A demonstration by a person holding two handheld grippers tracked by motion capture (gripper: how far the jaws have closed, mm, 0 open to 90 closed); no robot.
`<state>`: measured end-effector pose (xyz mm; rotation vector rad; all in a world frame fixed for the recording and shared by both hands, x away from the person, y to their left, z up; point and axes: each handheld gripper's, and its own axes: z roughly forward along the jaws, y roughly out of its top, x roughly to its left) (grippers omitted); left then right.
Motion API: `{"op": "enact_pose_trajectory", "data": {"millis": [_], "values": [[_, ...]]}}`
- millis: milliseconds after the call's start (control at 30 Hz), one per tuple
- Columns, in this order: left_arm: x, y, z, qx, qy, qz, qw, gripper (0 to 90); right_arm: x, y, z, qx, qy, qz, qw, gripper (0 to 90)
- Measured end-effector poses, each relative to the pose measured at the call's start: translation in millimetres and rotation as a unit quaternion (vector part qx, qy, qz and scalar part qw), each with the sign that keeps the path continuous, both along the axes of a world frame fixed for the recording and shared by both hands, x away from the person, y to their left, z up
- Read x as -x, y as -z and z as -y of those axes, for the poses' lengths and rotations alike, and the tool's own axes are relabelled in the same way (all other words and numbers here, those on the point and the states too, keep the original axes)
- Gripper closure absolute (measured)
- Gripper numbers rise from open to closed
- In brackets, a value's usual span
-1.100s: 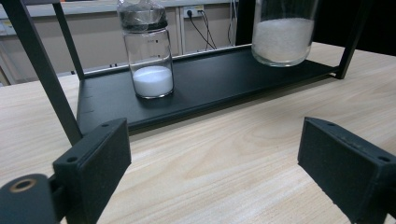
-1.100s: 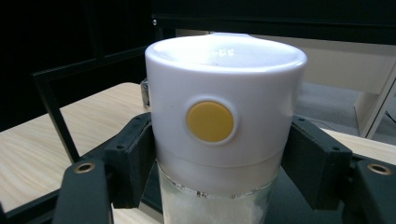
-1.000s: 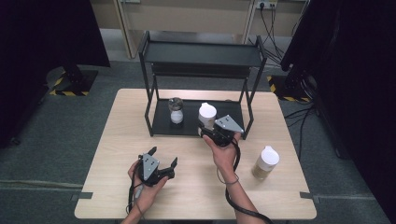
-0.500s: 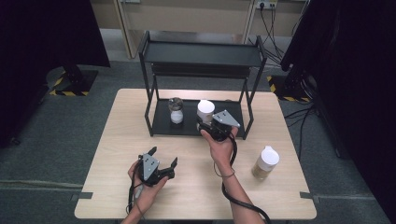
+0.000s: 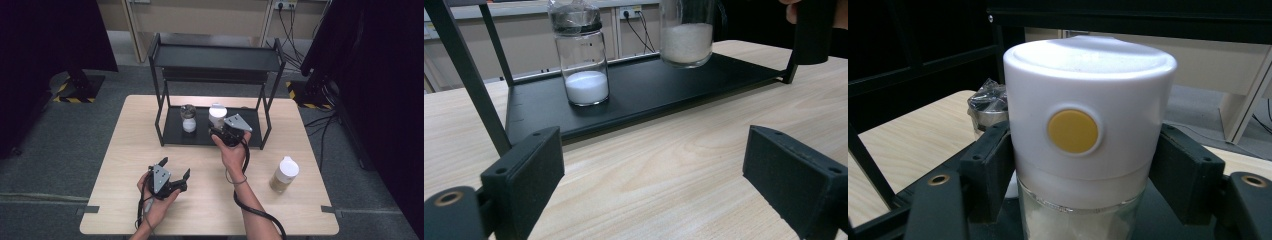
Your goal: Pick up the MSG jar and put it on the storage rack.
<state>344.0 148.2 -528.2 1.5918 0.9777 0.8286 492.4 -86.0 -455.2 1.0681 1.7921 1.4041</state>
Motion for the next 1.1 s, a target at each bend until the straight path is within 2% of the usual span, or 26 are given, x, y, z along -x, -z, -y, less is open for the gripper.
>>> {"op": "enact_pose_trajectory", "data": {"millis": [433,1100], "values": [[0.2,0.0,0.3,-0.001,0.001,0.001,1.0,9.0,-18.8,3.3,-12.3,0.004,0.001,-0.008,1.0,30.5],[0.2,0.0,0.7,-0.003,0.001,0.001,1.0,9.1,-47.4,14.0,-29.1,0.017,0.005,-0.032,0.9993,30.4]]}}
